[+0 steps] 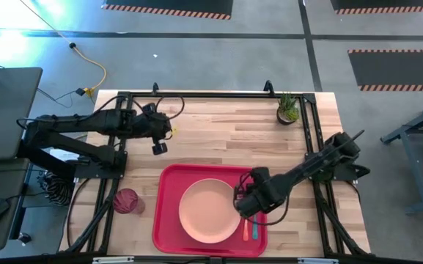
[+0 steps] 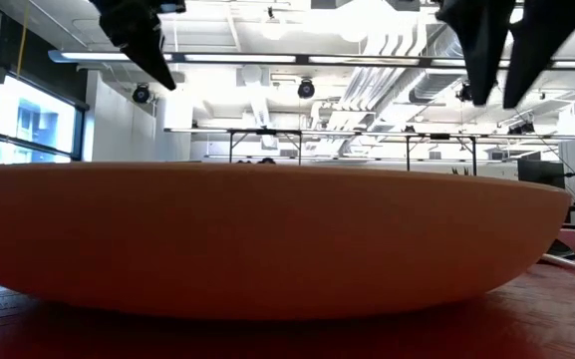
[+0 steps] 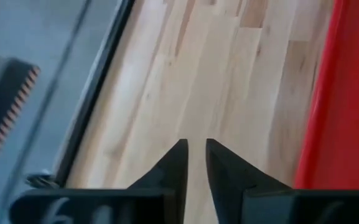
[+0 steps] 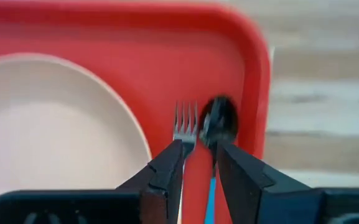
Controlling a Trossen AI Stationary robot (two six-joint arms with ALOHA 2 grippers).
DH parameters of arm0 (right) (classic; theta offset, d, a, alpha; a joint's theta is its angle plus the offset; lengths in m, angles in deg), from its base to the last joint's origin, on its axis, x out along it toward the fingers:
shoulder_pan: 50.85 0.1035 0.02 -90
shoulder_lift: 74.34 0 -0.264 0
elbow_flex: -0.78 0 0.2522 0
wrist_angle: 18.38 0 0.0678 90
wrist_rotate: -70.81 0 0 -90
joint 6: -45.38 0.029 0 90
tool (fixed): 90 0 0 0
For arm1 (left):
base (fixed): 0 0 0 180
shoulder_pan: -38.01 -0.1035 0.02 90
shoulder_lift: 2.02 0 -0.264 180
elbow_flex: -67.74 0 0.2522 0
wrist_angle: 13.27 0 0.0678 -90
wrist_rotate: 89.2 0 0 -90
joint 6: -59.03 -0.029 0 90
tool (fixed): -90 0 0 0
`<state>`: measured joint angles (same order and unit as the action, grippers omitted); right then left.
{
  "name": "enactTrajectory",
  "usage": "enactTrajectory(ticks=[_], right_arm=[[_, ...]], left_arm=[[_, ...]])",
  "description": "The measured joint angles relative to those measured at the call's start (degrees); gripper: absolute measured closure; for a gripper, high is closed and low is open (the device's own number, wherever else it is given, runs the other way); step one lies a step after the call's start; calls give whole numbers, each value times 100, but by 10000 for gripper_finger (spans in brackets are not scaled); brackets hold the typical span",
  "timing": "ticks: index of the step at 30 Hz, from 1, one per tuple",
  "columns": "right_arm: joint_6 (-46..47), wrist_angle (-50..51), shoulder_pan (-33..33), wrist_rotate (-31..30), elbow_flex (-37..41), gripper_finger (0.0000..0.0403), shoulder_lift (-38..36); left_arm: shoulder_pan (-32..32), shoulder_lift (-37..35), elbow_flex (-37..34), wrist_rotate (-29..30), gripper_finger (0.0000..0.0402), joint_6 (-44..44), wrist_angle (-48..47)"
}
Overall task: Pick and place plate/cup/fork/spoon on tray
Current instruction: Put the purple cup on the red serving tray
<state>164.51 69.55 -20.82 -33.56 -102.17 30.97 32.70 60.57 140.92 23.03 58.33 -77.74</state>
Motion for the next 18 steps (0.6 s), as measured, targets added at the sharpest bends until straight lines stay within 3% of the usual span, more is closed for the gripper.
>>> enactTrajectory(ticks=[5, 11, 18], right_arm=[[-327, 499, -132, -363, -2, 311, -398], [-933, 950, -431, -732, -1, 311, -887], [-1842, 1178, -899, -1141, -2, 311, -1319]], left_arm=[[-428, 0, 2, -557, 306, 641, -179], [-605, -2, 4, -1999, 288, 1813, -714], [-454, -134, 4, -3822, 287, 2012, -1308]])
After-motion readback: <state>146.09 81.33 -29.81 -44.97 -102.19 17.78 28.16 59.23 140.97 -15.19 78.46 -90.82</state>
